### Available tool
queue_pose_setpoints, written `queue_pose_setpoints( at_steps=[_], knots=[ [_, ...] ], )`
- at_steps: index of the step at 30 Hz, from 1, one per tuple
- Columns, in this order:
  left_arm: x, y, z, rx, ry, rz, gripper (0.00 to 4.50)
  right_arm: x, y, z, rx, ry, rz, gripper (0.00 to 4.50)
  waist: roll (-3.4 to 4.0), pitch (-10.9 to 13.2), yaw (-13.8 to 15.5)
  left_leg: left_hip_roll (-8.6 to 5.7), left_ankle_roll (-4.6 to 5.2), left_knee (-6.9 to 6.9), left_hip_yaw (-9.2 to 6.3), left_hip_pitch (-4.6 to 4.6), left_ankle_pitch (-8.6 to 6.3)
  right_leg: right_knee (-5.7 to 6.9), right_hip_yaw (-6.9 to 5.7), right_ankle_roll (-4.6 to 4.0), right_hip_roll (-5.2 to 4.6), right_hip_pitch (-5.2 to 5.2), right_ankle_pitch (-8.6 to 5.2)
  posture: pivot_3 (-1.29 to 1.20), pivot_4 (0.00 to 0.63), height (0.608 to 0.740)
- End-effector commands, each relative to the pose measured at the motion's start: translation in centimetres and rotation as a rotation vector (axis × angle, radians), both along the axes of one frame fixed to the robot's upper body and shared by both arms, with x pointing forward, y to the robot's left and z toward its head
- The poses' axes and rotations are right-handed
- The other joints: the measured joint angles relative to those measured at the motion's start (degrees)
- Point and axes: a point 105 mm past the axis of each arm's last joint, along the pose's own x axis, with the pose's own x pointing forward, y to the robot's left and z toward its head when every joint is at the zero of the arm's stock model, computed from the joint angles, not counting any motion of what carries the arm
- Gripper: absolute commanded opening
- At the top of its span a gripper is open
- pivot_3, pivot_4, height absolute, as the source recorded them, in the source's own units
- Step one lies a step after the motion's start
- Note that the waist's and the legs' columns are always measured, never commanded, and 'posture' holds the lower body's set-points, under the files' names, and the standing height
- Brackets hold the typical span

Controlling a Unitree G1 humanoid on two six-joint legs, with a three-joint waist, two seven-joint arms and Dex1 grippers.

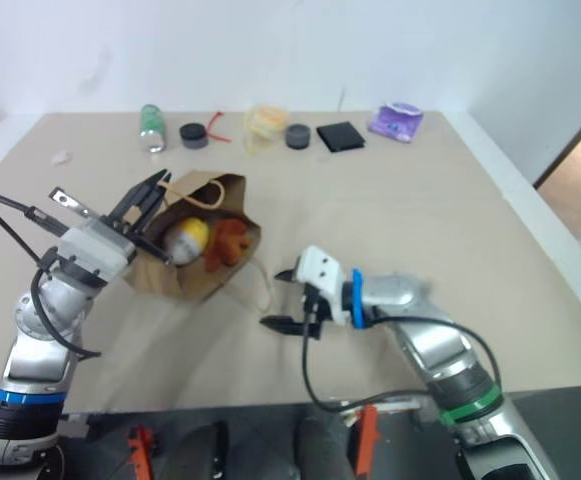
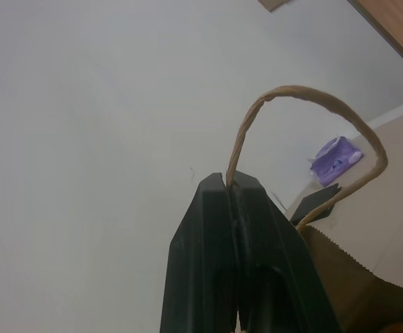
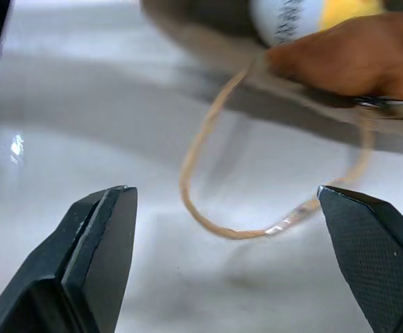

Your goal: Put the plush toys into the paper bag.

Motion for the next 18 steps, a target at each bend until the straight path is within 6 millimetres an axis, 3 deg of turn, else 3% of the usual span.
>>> queue_pose_setpoints(
  at_steps=[1,3,5,7,9,14,18],
  knots=[
    [-0.5,0.1,1.0,-0.009,-0.042,-0.002,0.0,0.1,1.3,0.0,0.027,-0.062,-0.005,4.48,0.0,0.0,0.1,-0.01,-0.01,0.0,0.0,-0.01,0.0,0.0,0.0,0.0,-0.01,0.01,0.0,0.0,0.15,0.74],
    [-0.5,0.1,1.0,-0.01,-0.042,-0.001,0.0,0.9,1.6,-0.5,0.013,-0.107,-0.046,4.48,-0.02,0.0,0.1,-0.02,-0.01,0.03,0.01,-0.03,0.01,0.0,0.02,0.02,-0.02,0.04,0.01,0.0,0.15,0.74],
    [-0.5,0.1,1.0,-0.009,-0.043,0.001,0.0,2.4,1.5,-0.8,0.007,-0.182,-0.124,3.99,-0.04,0.0,0.1,-0.04,-0.02,0.07,0.03,-0.04,0.01,-0.01,0.04,0.04,-0.05,0.05,0.02,0.0,0.15,0.74],
    [-0.5,0.2,1.0,-0.008,-0.043,0.004,0.0,3.0,1.2,-0.5,0.018,-0.225,-0.144,3.37,-0.05,0.0,0.1,-0.04,-0.02,0.07,0.03,-0.04,0.01,-0.02,0.04,0.04,-0.05,0.06,0.02,0.0,0.15,0.74],
    [-0.5,0.2,1.1,-0.008,-0.043,0.006,0.0,3.4,0.8,0.4,0.039,-0.284,-0.152,2.41,-0.04,0.0,0.1,-0.04,-0.02,0.07,0.03,-0.04,0.01,-0.02,0.04,0.04,-0.04,0.05,0.02,0.0,0.15,0.74],
    [-0.4,0.4,1.1,-0.008,-0.04,0.012,0.0,3.8,-1.2,4.2,0.091,-0.469,-0.166,0.19,-0.04,0.0,0.2,-0.04,-0.02,0.06,0.03,-0.04,0.01,-0.02,0.05,0.05,-0.03,0.06,0.02,0.0,0.15,0.74],
    [0.1,1.2,1.7,-0.047,-0.042,0.033,0.0,3.2,-1.9,10.4,0.175,-0.605,-0.14,0.07,-0.01,0.0,0.2,-0.04,-0.02,0.06,0.03,-0.03,0.01,-0.01,0.06,0.05,-0.02,0.04,0.03,0.0,0.15,0.74]
  ],
)
